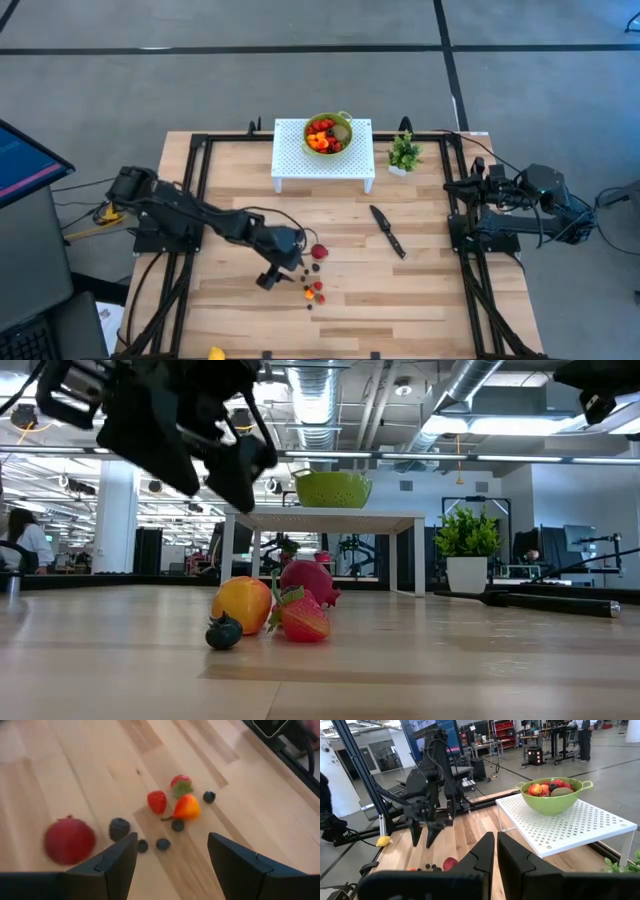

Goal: Pick & Place Fruit
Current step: Put the black blueberry into the green strainer bowl

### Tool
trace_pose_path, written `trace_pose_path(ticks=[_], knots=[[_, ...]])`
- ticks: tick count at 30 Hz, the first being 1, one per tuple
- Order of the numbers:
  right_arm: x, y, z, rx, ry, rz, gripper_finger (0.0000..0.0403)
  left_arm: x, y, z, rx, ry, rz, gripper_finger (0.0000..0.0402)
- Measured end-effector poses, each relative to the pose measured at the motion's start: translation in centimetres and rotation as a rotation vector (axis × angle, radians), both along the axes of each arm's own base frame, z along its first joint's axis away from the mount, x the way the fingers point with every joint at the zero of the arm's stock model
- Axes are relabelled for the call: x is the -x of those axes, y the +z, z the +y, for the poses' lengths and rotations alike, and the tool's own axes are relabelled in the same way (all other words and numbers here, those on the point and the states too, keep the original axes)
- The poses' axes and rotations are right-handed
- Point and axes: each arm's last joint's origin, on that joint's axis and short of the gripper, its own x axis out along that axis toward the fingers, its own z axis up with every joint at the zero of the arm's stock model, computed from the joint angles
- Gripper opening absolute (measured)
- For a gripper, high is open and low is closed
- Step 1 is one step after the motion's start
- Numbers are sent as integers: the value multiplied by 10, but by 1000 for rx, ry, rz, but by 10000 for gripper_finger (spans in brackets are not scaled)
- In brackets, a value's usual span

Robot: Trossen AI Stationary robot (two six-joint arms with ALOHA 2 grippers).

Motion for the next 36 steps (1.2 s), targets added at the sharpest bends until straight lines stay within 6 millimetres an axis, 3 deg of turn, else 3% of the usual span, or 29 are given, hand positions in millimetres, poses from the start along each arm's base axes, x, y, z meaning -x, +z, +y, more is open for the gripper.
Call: trace_pose_path(ticks=[16, 31, 36], knots=[[0, 0, 0, 0, 0, 0, 17, -20, -42, -5, 50, -82, 34, 197], [0, 0, 0, 0, 0, 1, 17, -29, -68, 4, 18, -114, 44, 176], [0, 0, 0, 0, 0, 0, 17, -30, -68, 4, 22, -116, 40, 175]])
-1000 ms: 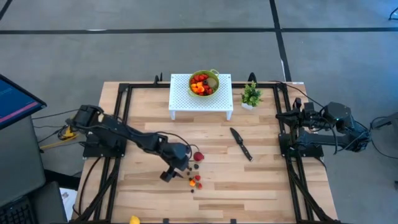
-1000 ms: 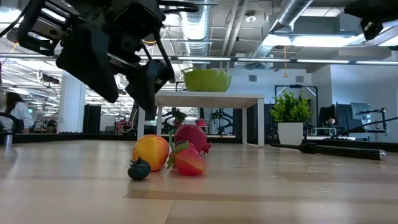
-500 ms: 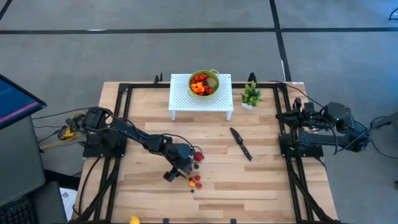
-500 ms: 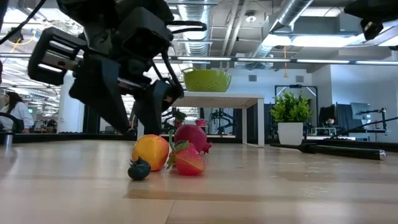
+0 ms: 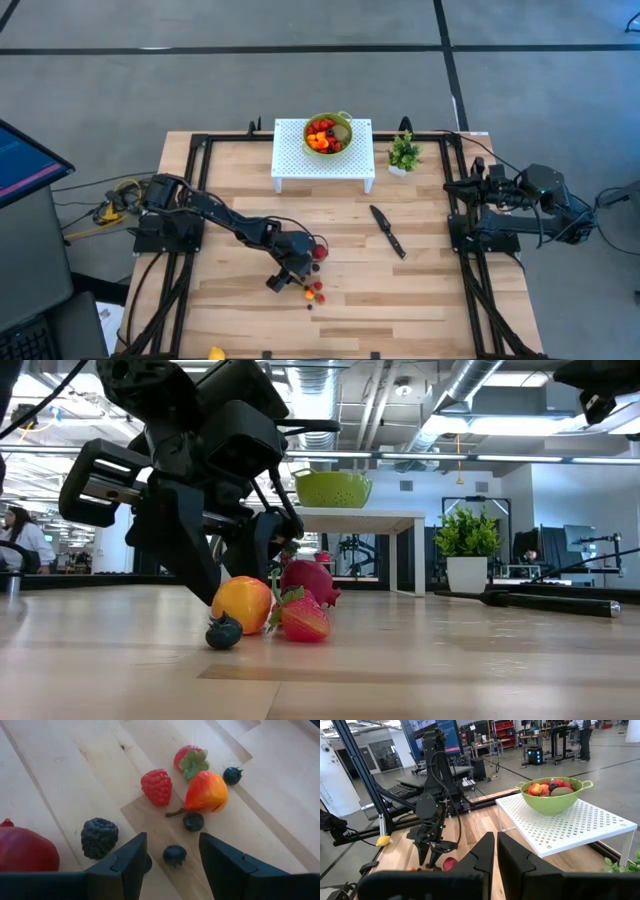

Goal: Pick & Place Fruit
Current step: Put the black blueberry into the green strainer bowl

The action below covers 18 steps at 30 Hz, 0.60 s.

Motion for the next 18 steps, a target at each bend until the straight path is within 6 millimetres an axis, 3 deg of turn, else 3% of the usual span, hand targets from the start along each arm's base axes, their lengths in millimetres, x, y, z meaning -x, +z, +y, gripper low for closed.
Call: trace_pose_path(ticks=[18], knots=[[0, 0, 0, 0, 0, 0, 17, 1, -1, 0, 0, 7, 12, 150]])
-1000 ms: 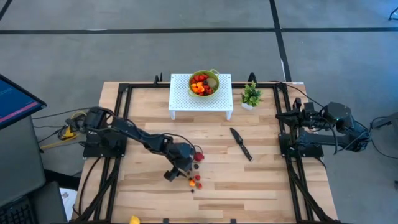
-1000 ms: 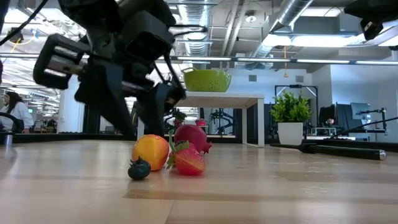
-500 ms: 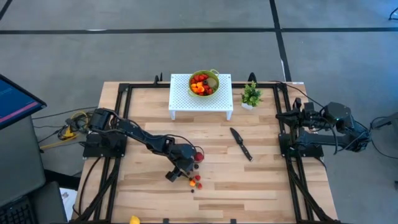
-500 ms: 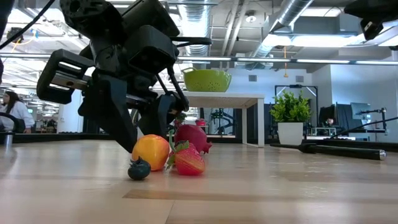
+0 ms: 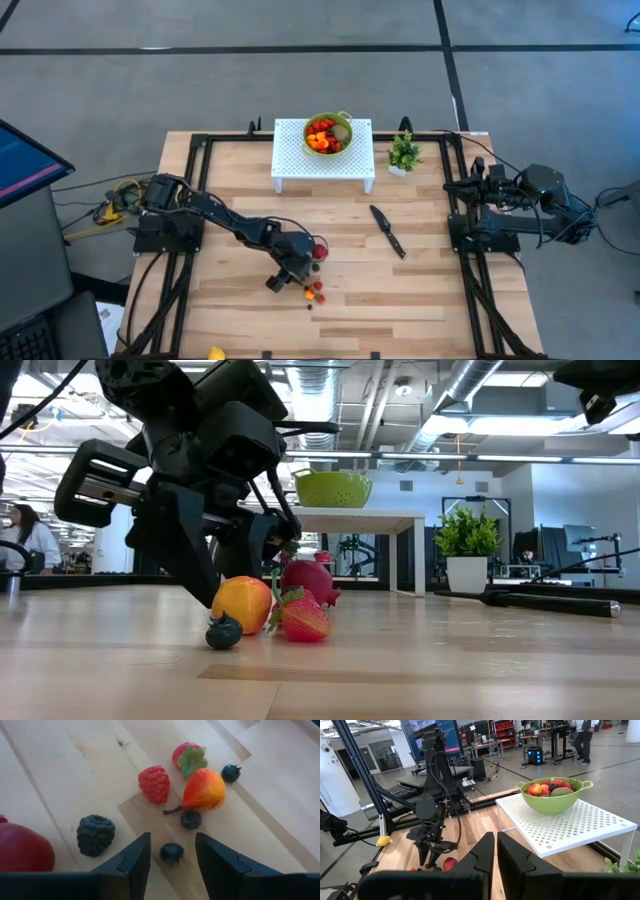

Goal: Pick & Place Fruit
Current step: Put the black blueberry into the green strainer bowl

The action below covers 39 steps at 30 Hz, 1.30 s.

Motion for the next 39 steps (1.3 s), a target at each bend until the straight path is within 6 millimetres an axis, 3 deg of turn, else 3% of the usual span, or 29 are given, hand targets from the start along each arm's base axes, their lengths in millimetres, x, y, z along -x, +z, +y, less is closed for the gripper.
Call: trace_pose_path(ticks=[9, 18, 39], knots=[[0, 0, 0, 0, 0, 0, 17, 1, 2, 4, -7, 16, 8, 138], [0, 0, 0, 0, 0, 0, 17, 2, 18, 4, -41, 1, -57, 137], [0, 0, 0, 0, 0, 1, 17, 2, 4, 17, -107, 14, -34, 135]])
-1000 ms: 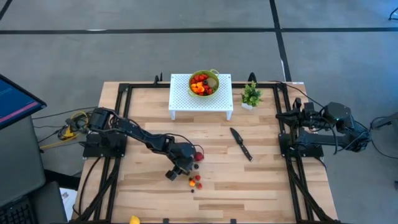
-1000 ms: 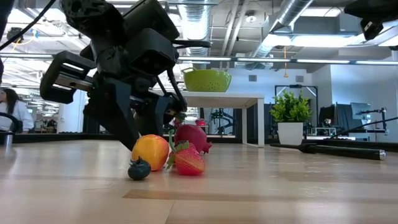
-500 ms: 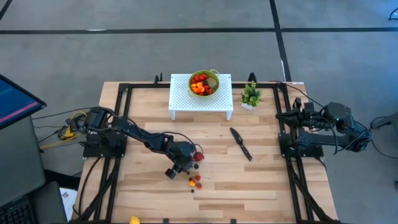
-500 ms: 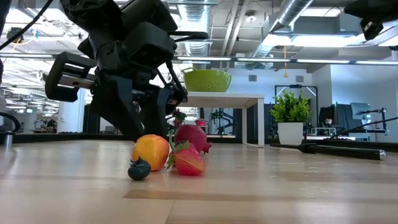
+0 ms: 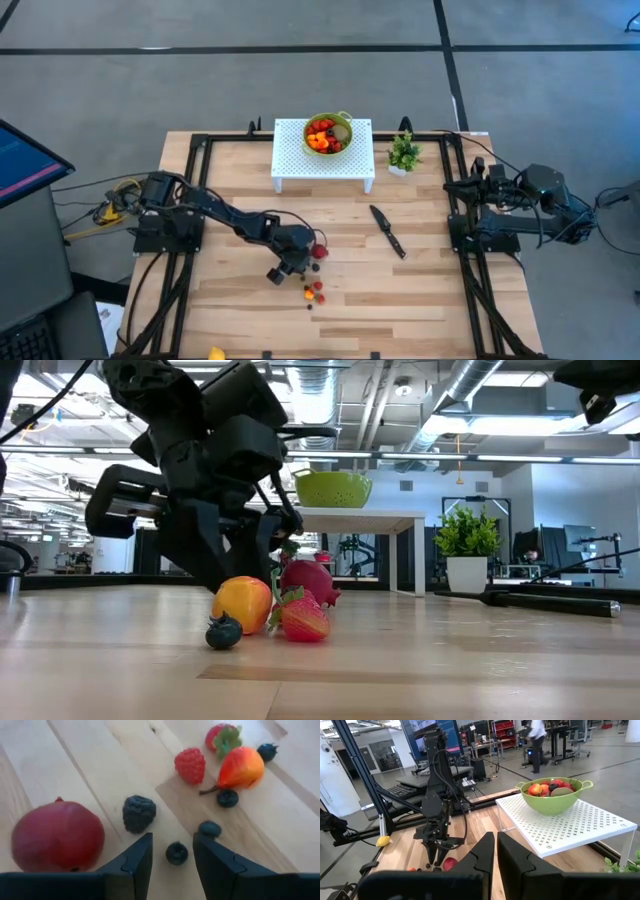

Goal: Pick & Place Fruit
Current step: Put the black blueberry into the green strainer bowl

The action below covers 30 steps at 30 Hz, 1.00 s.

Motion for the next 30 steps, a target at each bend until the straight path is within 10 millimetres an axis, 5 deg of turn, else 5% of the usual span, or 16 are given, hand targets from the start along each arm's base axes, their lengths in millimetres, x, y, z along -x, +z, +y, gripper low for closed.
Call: trace_pose_path(ticks=[30], knots=[[0, 0, 0, 0, 0, 0, 17, 1, -3, 1, -6, 19, 8, 113]])
